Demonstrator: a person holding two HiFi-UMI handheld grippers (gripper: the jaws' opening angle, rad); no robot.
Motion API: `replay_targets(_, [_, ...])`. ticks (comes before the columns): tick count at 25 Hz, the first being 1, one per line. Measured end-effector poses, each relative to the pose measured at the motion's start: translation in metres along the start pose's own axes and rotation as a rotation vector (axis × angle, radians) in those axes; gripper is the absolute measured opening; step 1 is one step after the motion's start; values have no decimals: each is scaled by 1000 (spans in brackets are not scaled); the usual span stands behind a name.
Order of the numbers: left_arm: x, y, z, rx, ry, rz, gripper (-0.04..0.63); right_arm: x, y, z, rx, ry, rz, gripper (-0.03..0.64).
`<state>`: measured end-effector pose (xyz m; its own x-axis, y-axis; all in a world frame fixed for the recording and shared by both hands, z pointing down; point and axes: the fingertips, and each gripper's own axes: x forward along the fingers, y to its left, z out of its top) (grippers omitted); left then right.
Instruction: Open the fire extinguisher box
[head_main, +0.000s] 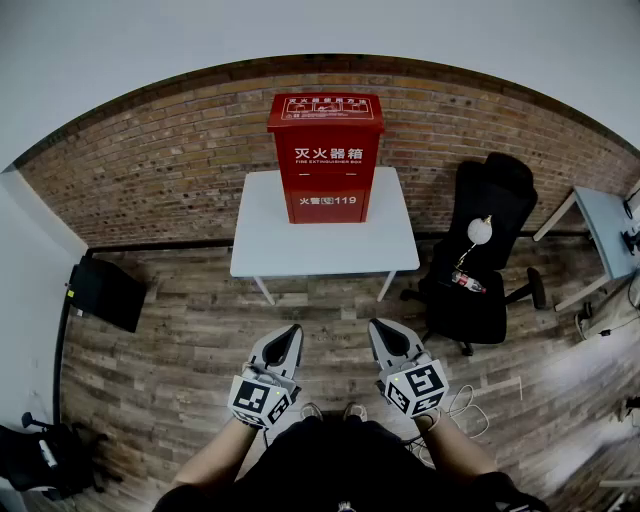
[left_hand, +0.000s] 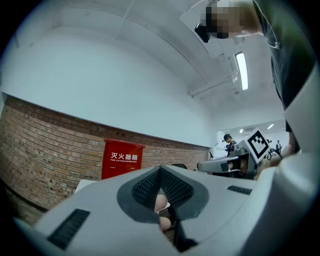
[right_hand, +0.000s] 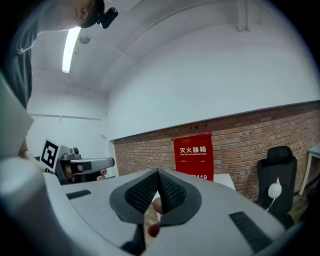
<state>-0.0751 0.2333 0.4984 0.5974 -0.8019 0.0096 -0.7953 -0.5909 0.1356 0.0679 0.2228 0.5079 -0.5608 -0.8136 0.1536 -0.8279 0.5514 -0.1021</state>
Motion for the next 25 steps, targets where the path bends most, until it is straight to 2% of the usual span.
replay_targets(13, [-19, 6, 3, -4, -1, -30, 49, 6, 31, 0, 19, -1, 9, 19])
replay_targets(25, [-51, 38, -6, -12, 11, -60, 49, 22, 62, -14, 44, 0, -78, 20])
